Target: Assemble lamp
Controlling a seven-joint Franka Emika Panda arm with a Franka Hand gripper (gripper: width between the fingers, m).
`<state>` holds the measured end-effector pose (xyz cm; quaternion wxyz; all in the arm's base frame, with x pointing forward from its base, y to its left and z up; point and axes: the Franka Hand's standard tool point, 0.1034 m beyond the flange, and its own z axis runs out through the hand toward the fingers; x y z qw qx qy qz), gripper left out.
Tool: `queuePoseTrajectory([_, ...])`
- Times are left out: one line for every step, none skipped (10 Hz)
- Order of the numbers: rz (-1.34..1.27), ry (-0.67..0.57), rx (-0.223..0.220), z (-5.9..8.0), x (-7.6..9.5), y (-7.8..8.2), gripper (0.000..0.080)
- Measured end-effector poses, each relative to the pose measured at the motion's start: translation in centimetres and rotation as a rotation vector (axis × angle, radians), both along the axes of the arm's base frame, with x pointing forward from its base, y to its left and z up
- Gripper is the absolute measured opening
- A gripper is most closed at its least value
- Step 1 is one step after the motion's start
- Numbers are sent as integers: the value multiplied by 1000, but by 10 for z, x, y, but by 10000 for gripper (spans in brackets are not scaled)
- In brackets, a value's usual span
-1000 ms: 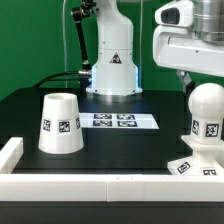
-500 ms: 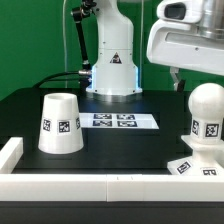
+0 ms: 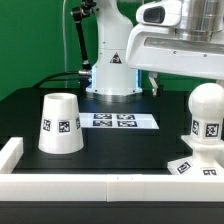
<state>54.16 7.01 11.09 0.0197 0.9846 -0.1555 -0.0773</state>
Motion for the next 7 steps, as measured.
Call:
queuePoseTrajectory([54,-16,-2,0,2,-6,699])
queuePoseTrajectory([145,-63,2,1,0,-11,699])
queuePoseTrajectory([195,-94,8,2,-10,-21,699])
queuePoseTrajectory([260,-117,11,2,-14,-34,699])
queuePoseTrajectory([317,-126,16,0,-17,-45,699])
queuePoseTrajectory([348,-120,18,-2,-19,-54,699])
queuePoseTrajectory([340,-120,15,-1,-19,-60,699])
